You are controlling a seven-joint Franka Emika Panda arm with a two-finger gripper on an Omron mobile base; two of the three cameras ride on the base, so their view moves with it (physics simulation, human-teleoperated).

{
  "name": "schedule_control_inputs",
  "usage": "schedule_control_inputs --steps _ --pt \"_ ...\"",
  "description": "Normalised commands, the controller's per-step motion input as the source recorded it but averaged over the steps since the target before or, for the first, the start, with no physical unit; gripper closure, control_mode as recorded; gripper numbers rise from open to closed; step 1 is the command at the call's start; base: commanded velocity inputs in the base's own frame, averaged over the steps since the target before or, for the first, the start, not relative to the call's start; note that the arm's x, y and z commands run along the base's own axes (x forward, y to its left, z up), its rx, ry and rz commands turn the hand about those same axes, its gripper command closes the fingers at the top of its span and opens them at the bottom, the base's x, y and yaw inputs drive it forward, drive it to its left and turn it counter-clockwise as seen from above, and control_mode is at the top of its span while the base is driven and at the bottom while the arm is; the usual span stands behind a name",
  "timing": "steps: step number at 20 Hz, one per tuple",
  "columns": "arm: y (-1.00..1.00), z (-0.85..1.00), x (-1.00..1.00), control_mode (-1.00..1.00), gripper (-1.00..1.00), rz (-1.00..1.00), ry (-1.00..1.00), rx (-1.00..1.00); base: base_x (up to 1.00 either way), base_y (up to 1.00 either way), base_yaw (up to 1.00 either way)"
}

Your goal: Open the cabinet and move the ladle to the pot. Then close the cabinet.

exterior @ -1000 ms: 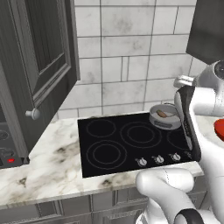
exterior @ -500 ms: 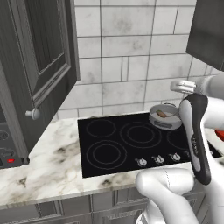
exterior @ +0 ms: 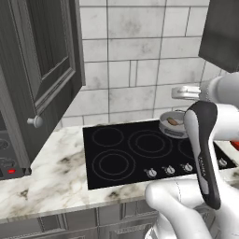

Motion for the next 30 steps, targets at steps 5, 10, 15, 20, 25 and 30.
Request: schedule_control_inputs --steps 5,10,15,20,25,30 --pt "0.39 0.00 -0.19 -1.00 -1.00 0.00 0.00 -0.08 0.00 0.00 0.00" --pt "0.25 0.00 -0.02 -1.00 -1.00 0.00 0.00 -0.03 0.00 0.00 0.00" --pt "0.03 0.00 0.00 -1.00 -1.00 0.00 0.00 0.00 0.00 0.00 0.00" --pt "0.00 0.00 -0.07 -1.00 -1.00 0.00 0.00 0.00 0.00 0.00 0.00" --pt "0.03 -0.02 -0.54 -1.00 -1.00 0.00 0.00 -0.01 0.00 0.00 0.00" --pt "0.13 -0.12 -0.62 -1.00 -1.00 0.00 0.00 -0.01 0.00 0.00 0.00"
